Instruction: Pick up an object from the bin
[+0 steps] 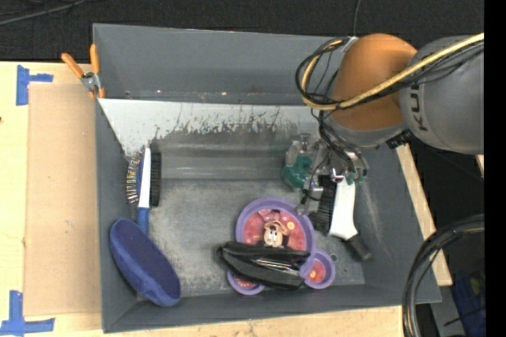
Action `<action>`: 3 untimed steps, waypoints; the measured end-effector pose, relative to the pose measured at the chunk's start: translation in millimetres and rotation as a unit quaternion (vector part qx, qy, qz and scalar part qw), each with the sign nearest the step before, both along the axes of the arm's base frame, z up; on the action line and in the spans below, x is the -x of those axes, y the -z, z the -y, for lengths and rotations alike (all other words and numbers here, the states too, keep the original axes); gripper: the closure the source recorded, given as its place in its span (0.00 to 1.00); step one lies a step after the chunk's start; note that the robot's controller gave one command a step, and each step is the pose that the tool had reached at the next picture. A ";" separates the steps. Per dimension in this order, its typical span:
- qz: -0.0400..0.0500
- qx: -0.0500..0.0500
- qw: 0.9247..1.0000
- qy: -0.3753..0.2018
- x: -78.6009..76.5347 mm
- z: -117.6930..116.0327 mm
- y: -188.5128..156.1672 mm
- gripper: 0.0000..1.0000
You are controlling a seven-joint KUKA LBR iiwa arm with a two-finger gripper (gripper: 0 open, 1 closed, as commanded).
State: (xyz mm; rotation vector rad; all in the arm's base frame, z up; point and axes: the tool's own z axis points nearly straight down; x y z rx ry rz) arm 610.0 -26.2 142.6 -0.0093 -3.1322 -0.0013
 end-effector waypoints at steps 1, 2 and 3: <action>0.004 0.000 1.000 0.000 -1.8 0.0 -4.3 0.00; 0.005 0.000 0.996 -0.090 -11.7 -42.3 52.4 0.00; 0.003 -0.001 0.984 -0.176 -3.7 -53.9 26.2 0.00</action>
Offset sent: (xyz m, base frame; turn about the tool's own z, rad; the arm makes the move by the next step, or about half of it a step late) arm 0.0119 0.0557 -0.0726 -0.2312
